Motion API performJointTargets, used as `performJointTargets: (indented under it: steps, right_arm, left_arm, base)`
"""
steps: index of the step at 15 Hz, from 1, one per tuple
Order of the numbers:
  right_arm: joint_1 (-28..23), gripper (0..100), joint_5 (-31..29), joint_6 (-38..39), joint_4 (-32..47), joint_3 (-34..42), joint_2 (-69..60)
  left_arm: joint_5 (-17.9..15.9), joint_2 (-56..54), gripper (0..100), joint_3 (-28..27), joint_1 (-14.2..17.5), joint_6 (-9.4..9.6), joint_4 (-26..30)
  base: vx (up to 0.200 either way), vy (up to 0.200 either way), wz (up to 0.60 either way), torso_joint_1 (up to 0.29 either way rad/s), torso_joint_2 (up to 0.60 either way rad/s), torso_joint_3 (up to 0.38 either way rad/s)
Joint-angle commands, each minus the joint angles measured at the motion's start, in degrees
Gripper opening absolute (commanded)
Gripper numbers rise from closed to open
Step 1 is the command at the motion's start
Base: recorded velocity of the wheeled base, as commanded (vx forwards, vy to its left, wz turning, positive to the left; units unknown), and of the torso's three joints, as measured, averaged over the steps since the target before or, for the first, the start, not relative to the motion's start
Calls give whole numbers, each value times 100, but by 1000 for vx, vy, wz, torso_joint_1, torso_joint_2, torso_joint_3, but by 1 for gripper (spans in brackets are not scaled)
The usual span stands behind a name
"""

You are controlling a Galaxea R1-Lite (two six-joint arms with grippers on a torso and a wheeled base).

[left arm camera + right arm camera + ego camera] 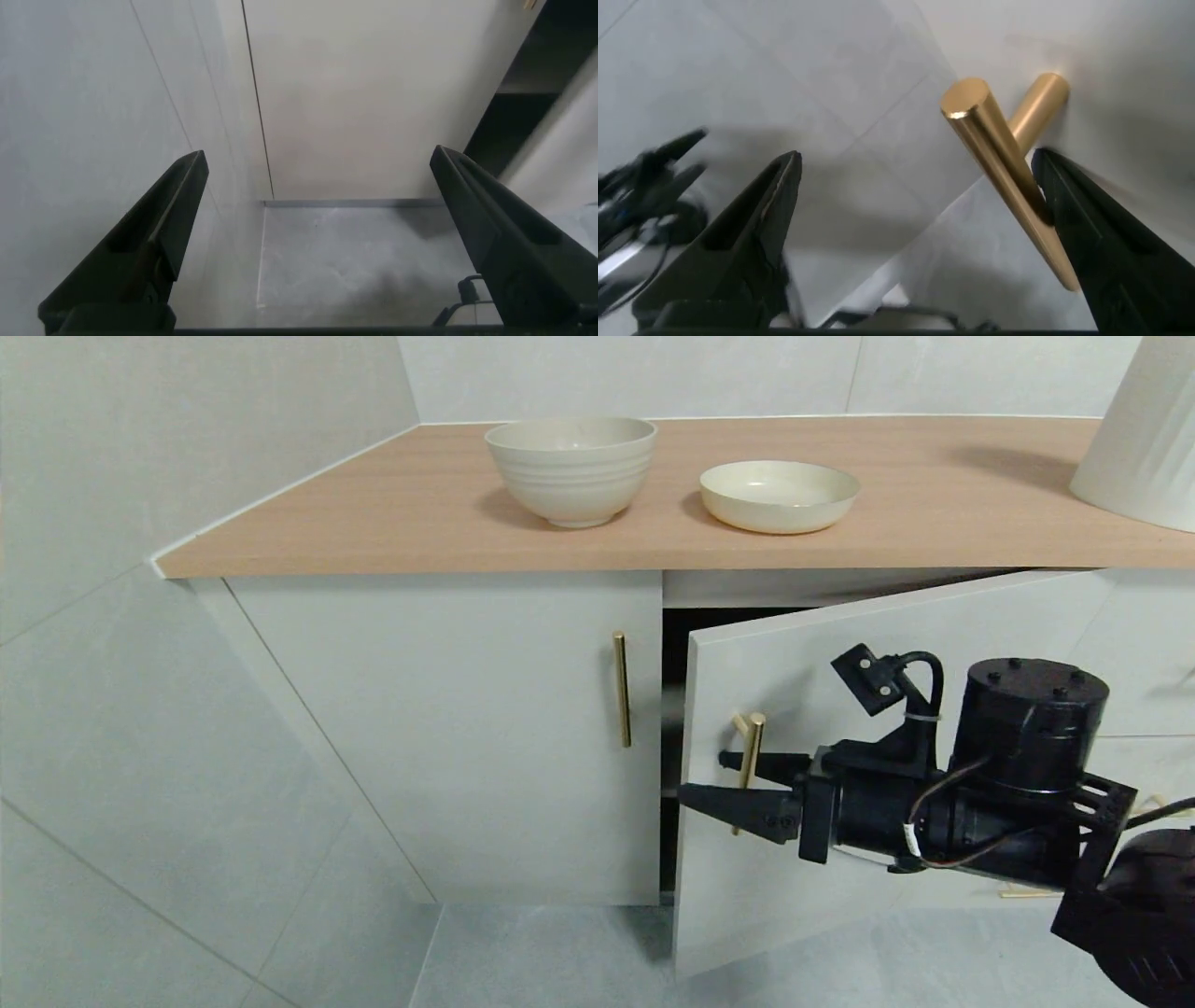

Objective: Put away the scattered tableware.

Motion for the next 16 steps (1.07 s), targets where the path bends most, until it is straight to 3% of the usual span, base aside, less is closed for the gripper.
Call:
performJointTargets:
  steps: [1,7,8,9,10,13,16]
  right_arm:
    - [10,100,5,5,5,374,-407]
    - [10,100,110,23,-109,1245,-1189]
    - [10,100,110,23,-109,1332,-1250]
    - [28,100,110,14,-109,1403,-1294]
    - [115,100,110,14,-109,1482,-1338]
    - [353,100,110,14,-109,1552,-1417]
    - [590,100,110,14,-109,1605,-1417]
  left_arm:
    - [-6,2,100,1,2,35,-1]
    - [12,2,100,-8,2,-9,-19]
    - [-23,2,100,-210,2,-62,-89]
    - [-146,38,100,-711,-24,-247,8]
    - [-472,301,100,-1291,-138,-379,280]
    - [-1412,1716,100,-2478,-270,-387,860]
    - [-2528,3826,100,-2741,-279,-387,395]
  base:
    - [0,0,0,0,0,0]
    - [0,0,0,0,0,0]
    - [0,0,0,0,0,0]
    - [0,0,0,0,0,0]
    - [0,0,0,0,0,0]
    - [0,0,0,0,0,0]
    - [0,0,0,0,0,0]
